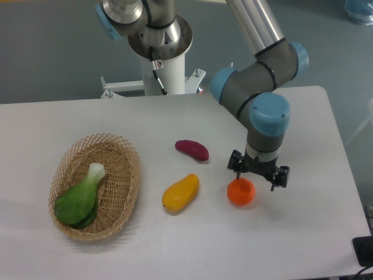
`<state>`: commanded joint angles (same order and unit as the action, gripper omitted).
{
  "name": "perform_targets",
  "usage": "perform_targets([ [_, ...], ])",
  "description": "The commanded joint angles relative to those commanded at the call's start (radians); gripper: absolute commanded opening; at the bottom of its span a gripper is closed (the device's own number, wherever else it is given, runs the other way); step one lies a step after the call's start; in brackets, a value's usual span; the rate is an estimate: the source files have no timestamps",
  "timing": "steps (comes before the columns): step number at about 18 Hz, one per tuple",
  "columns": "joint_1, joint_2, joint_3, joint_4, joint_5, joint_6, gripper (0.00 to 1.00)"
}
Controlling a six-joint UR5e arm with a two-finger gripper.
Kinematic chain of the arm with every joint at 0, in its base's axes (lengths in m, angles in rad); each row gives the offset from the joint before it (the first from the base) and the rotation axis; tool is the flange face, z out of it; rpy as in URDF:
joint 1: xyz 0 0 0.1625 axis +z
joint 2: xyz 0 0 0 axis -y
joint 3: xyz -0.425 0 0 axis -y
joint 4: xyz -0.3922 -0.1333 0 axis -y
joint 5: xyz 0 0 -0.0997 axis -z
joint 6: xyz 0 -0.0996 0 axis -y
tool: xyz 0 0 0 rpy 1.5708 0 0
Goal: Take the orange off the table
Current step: 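Move the open gripper over the small orange and lower it, then close the gripper around the orange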
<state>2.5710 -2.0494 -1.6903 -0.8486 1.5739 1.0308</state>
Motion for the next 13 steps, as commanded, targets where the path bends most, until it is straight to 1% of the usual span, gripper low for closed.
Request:
perform_targets([
  [2, -0.002, -0.002, -0.017, 0.035, 0.000, 0.002, 1.00],
  [6, -0.002, -0.026, -0.014, 0.042, 0.002, -0.003, 1.00],
  [13, -0.018, -0.048, -0.012, 0.045, 0.008, -0.006, 1.00],
])
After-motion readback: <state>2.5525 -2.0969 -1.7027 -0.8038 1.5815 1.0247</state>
